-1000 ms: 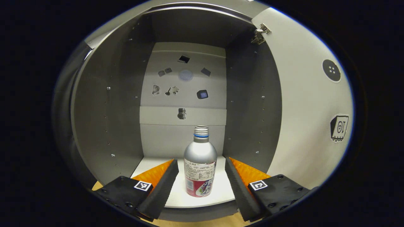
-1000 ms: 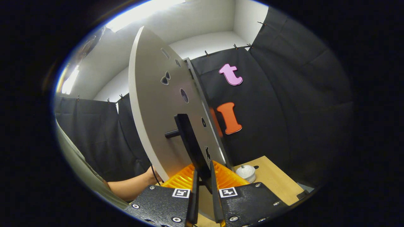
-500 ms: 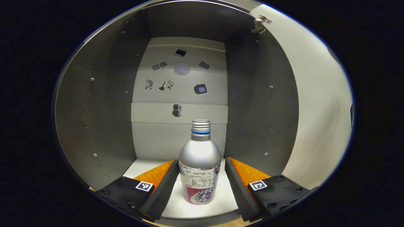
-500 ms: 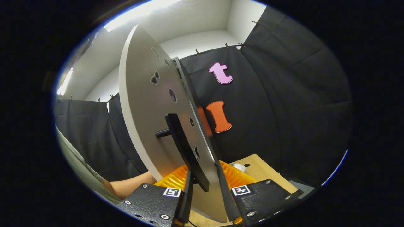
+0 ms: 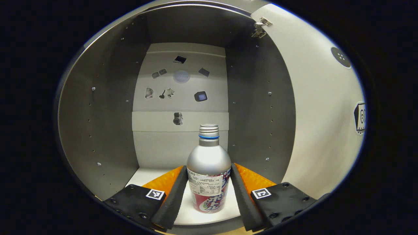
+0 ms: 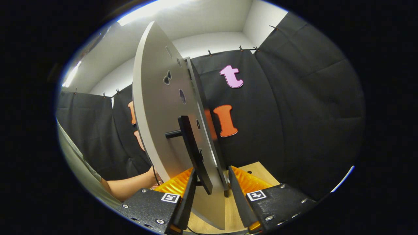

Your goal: Open the cabinet door with the right hand, grasp the bottle in the cabinet with the left hand and place it on the coaster, then close the cabinet door with the right hand.

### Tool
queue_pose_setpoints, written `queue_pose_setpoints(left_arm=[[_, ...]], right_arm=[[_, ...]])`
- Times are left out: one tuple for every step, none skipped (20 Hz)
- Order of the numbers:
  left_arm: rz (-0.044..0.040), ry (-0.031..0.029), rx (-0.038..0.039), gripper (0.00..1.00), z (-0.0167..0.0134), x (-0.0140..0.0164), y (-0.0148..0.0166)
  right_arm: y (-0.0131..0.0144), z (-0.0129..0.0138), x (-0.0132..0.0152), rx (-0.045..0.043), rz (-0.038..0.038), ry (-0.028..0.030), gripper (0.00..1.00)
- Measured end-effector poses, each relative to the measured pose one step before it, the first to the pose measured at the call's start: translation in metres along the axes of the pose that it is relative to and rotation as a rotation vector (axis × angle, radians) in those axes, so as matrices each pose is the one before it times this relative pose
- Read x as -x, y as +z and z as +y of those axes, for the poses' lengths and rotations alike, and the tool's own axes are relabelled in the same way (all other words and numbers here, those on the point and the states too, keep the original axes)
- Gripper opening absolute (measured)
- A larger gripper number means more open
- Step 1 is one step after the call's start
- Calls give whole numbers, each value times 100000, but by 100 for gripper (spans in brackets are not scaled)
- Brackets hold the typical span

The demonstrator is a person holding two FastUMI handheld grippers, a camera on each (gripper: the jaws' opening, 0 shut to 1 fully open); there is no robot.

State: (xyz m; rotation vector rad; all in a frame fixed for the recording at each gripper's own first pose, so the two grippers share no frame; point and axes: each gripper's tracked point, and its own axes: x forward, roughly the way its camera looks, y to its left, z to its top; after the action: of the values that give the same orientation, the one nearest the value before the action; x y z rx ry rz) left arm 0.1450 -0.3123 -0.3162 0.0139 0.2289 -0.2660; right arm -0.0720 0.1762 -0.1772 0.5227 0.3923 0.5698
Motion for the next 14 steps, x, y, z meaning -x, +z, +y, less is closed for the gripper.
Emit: queue_pose_setpoints(left_arm=[[-142, 192, 188, 82, 125, 545, 147], [-131, 295, 240, 82, 256, 610, 134], [-306, 534, 229, 82, 353, 732, 152], [-525, 419, 374, 82, 436, 798, 140], [-702, 668, 236, 82, 446, 847, 328], [-717, 579, 318, 82, 431, 890, 187], [-912, 850, -259, 82, 615, 868, 335], [-678, 915, -347, 82, 597, 892, 180], [-729, 933, -263, 84, 460, 812, 367], [-104, 1146, 145, 84, 687, 1086, 209], [-373, 719, 360, 80, 532, 802, 149], [-448, 1342, 155, 80, 661, 823, 271], [-555, 1227, 1, 84, 707, 1119, 158], [-508, 1504, -641, 82, 763, 1007, 150]], right_arm=[[201, 23, -14, -10, -470, 208, 62], [147, 13, -104, 304, -664, 92, 62], [70, -90, -97, 465, -514, 209, 62], [-59, -12, -39, 457, 62, 553, 62], [42, 171, 111, -30, 173, 1228, 62], [28, 249, 57, -70, -194, 1382, 62], [153, 4, -118, 140, -389, 409, 62], [103, -88, -120, 459, -604, 74, 62], [142, -142, -136, 562, -687, -246, 62], [135, -71, -141, 326, -714, 12, 62], [98, 72, -116, 212, -289, 409, 62], [50, 79, -63, 302, -482, 662, 71], [116, -3, -31, 438, -223, 701, 62], [151, 12, -150, -6, -355, 810, 62]])
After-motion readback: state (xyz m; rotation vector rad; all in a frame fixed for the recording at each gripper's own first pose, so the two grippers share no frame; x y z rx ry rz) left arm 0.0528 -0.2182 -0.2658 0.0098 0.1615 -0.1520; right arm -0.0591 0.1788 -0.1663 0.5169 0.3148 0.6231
